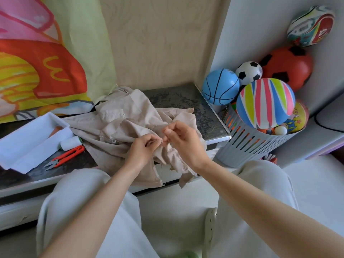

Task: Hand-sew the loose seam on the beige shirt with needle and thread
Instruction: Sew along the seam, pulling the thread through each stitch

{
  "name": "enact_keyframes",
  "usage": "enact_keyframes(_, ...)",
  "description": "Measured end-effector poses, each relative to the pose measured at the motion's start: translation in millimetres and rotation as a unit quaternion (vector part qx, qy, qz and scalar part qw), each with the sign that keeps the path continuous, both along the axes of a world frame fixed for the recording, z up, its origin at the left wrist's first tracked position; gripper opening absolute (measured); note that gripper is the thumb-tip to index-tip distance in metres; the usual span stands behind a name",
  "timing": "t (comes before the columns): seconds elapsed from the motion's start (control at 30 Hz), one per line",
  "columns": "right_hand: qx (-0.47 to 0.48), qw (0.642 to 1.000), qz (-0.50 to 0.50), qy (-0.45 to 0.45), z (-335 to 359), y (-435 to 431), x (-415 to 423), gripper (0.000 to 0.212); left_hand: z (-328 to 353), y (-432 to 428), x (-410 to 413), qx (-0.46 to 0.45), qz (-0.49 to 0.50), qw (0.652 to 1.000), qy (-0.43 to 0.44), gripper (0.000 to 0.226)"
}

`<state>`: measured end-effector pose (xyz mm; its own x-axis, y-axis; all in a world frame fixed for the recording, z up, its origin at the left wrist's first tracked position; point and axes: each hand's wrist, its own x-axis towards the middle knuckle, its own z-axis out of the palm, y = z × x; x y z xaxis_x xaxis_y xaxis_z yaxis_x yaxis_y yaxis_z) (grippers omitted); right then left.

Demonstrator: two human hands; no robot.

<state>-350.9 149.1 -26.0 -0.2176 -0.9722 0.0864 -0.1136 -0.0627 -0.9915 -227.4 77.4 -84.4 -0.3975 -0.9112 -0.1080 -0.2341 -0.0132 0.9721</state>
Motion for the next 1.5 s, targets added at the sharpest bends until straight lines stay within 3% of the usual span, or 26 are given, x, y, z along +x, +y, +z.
enact_keyframes(0.07, 0.048, 0.998, 0.026, -0.023, -4.0, 8.9, 2.4, 0.023, -1.9, -1.1, -0.7, -0.005, 0.008, 1.000, 0.005, 0.025)
enact_keyframes(0.23, 0.210, 0.970, 0.086, 0.084, -36.2, 41.7, -3.8, 0.025, 0.2, -2.4, -1.6, -0.027, 0.045, 0.999, 0.016, 0.023)
enact_keyframes(0.33, 0.255, 0.953, 0.081, 0.141, -53.0, 56.8, -14.1, 0.025, 0.2, -2.5, -0.9, -0.023, 0.054, 0.998, 0.028, 0.022)
enact_keyframes(0.5, 0.188, 0.972, -0.016, 0.142, -49.0, 50.3, -19.8, 0.019, -3.4, -0.7, 0.0, -0.028, 0.024, 0.999, 0.011, 0.022)
enact_keyframes(0.6, 0.124, 0.976, -0.048, 0.174, -38.9, 30.8, -11.3, 0.005, -2.3, 1.2, -0.9, -0.024, 0.006, 1.000, 0.011, 0.022)
enact_keyframes(0.77, 0.146, 0.973, -0.075, 0.161, -37.9, 9.4, 2.7, 0.017, 1.7, 4.6, -0.6, -0.023, -0.020, 0.999, 0.012, 0.010)
enact_keyframes(1.1, 0.157, 0.960, -0.053, 0.225, -43.1, 13.1, 1.4, 0.021, 4.4, 4.3, 3.7, -0.055, -0.036, 0.998, 0.021, 0.022)
enact_keyframes(1.27, 0.193, 0.924, 0.043, 0.329, -56.2, 35.0, 0.7, 0.024, 4.1, 3.0, 4.1, -0.048, -0.026, 0.998, 0.040, 0.022)
enact_keyframes(1.5, 0.107, 0.971, -0.086, 0.198, -41.6, 26.6, 2.1, 0.014, 4.9, 6.4, 0.7, -0.037, -0.033, 0.998, 0.044, 0.026)
